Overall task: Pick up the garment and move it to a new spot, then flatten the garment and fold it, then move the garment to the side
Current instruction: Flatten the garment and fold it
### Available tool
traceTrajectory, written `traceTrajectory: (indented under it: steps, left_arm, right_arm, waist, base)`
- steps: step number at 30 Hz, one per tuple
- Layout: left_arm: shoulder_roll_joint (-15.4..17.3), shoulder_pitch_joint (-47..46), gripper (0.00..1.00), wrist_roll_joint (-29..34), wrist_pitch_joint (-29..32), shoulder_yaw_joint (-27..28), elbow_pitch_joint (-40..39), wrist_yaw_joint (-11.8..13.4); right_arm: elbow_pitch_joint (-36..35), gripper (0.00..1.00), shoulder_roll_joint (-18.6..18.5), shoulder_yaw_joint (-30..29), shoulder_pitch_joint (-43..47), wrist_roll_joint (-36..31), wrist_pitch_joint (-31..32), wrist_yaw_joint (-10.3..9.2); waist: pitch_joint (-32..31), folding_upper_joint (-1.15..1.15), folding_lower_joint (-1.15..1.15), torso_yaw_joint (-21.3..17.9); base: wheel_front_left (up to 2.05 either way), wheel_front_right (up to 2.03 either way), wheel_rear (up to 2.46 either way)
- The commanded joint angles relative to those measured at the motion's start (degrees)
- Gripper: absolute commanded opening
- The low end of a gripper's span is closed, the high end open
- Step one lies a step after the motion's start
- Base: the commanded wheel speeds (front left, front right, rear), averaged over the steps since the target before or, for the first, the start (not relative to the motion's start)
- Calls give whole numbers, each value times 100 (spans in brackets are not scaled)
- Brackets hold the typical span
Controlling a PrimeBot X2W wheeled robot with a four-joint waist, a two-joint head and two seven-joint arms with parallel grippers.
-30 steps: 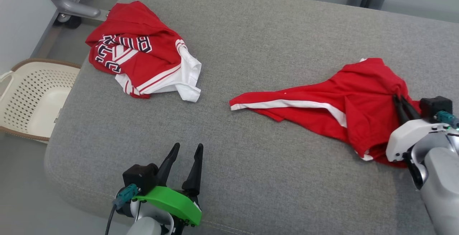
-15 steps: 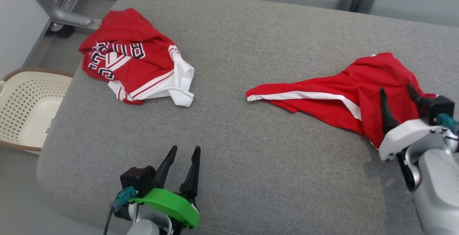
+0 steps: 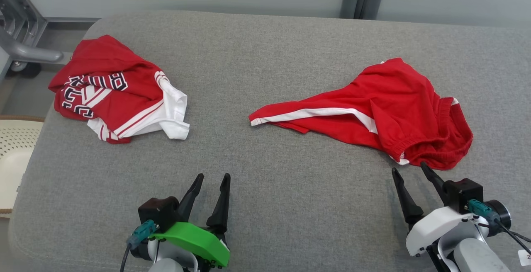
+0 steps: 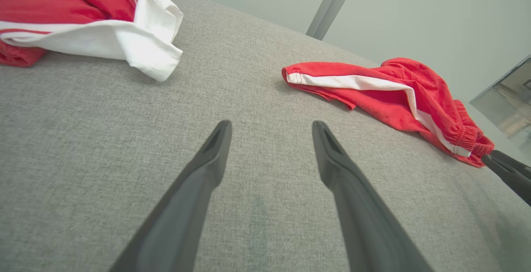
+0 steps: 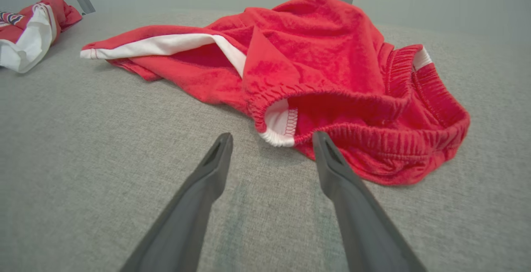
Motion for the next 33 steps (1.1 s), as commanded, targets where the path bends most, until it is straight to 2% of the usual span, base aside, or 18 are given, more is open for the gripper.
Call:
traceTrajectory:
  steps: [1, 11, 17, 18, 19, 20, 28, 33]
  left_arm:
    - [19, 71, 100, 32, 4, 1, 37, -14]
    - [18, 135, 100, -60, 4, -25, 112, -14]
    - [17, 180, 100, -70, 4, 9, 133, -14]
    - [17, 185, 100, -69, 4, 6, 138, -14]
    - [17, 187, 100, -76, 4, 5, 139, -14]
    - [17, 184, 100, -79, 4, 1, 134, -14]
    - [17, 275, 100, -6, 4, 71, 155, -14]
    - [18, 361, 100, 11, 4, 91, 199, -14]
  right_arm:
    - [-8, 100, 31, 47, -39, 22, -17, -6]
    - [600, 100, 95, -92, -425, -247, -17, -6]
    - [923, 100, 195, -64, -636, -410, -17, -6]
    - [1016, 87, 225, -27, -658, -426, -17, -6]
    - [1070, 38, 241, -12, -712, -416, -17, -6]
    - [1084, 0, 239, 2, -783, -389, -17, -6]
    - [375, 0, 346, 50, -631, 243, -17, -7]
    - [-384, 0, 122, 320, -216, 1313, -18, -6]
  waist:
    - [-4, 0, 0, 1]
    - [-38, 0, 0, 401]
    - [-45, 0, 0, 500]
    - [-46, 0, 0, 503]
    - [-40, 0, 0, 501]
    - [-36, 0, 0, 498]
    - [-151, 0, 0, 255]
    - [-326, 0, 0, -186]
  base:
    - [0, 0, 0]
    - [0, 0, 0]
    - [0, 0, 0]
    - [0, 0, 0]
    - [0, 0, 0]
    - [0, 0, 0]
    - [0, 0, 0]
    - [0, 0, 0]
